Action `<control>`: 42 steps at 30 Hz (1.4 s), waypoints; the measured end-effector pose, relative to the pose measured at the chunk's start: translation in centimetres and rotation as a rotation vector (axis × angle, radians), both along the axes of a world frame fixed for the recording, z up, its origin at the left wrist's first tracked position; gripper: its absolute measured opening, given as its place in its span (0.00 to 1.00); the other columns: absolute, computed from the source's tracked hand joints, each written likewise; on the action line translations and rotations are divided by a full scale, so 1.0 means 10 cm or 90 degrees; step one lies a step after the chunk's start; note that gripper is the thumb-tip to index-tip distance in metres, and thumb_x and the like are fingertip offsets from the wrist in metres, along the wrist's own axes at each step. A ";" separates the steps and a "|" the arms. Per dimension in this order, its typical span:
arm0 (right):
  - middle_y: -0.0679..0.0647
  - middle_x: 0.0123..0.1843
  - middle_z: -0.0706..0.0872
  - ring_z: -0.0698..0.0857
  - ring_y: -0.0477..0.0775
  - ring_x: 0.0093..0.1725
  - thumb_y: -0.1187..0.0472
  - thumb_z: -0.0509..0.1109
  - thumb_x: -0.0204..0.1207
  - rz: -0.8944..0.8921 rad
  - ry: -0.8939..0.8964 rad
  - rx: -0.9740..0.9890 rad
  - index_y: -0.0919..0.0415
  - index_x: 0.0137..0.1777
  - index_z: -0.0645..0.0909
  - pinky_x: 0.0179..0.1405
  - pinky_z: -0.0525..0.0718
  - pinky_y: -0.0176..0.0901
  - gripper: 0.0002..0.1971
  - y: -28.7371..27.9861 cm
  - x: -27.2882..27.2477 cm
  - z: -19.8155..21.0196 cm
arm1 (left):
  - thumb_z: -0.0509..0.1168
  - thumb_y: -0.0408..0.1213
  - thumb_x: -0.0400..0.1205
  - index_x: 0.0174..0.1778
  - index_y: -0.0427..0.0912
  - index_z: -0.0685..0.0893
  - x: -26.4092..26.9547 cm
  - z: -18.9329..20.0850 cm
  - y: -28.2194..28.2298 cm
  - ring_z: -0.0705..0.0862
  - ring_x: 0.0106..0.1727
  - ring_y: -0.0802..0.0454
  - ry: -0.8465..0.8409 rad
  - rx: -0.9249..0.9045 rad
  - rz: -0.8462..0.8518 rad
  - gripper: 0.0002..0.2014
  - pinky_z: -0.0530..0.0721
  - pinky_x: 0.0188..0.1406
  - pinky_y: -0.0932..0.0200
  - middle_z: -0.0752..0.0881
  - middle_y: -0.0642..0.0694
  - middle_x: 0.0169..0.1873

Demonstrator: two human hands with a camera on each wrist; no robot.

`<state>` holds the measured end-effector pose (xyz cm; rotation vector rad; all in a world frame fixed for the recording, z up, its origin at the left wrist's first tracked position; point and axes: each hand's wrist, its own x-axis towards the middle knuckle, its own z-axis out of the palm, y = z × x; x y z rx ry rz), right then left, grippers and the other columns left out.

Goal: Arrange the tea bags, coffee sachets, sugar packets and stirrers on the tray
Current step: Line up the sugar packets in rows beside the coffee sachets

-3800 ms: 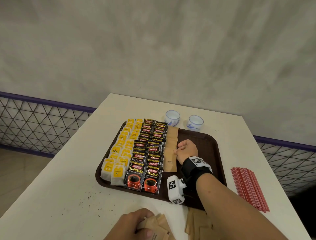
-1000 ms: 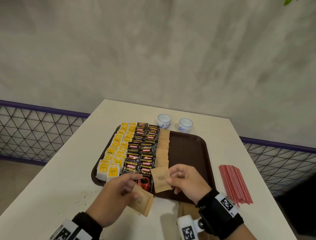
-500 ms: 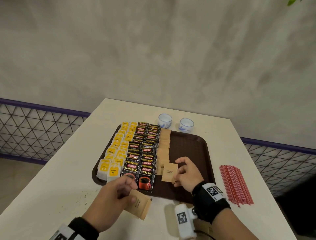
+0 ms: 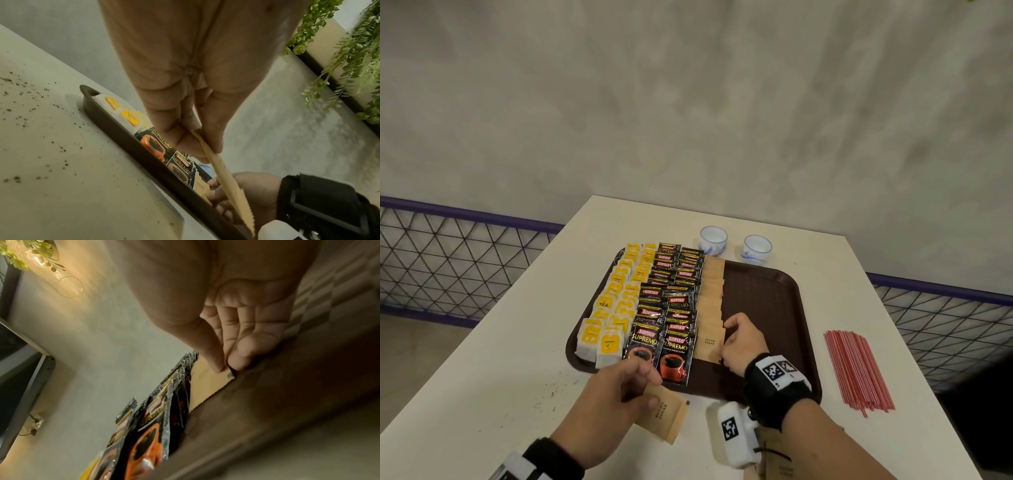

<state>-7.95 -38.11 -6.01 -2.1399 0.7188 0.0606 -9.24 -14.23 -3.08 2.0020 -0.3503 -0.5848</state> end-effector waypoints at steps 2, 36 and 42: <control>0.59 0.47 0.87 0.88 0.57 0.42 0.68 0.74 0.71 0.000 0.011 0.003 0.50 0.54 0.70 0.42 0.89 0.50 0.19 -0.01 -0.01 -0.01 | 0.69 0.27 0.77 0.43 0.51 0.84 0.00 0.01 -0.02 0.87 0.49 0.53 0.001 -0.005 0.002 0.11 0.83 0.43 0.64 0.89 0.48 0.43; 0.59 0.45 0.88 0.86 0.57 0.40 0.71 0.67 0.71 -0.050 -0.025 -0.002 0.54 0.48 0.71 0.32 0.83 0.41 0.13 0.10 -0.09 -0.04 | 0.73 0.42 0.73 0.52 0.52 0.79 -0.04 0.13 -0.04 0.87 0.42 0.55 -0.052 -0.098 0.090 0.13 0.85 0.54 0.48 0.90 0.51 0.39; 0.58 0.48 0.87 0.88 0.57 0.44 0.68 0.72 0.71 -0.036 0.000 -0.013 0.52 0.50 0.70 0.44 0.89 0.50 0.16 0.08 -0.07 -0.03 | 0.73 0.39 0.74 0.51 0.50 0.81 -0.04 0.12 -0.05 0.87 0.41 0.55 -0.061 -0.107 0.076 0.12 0.86 0.51 0.49 0.90 0.49 0.38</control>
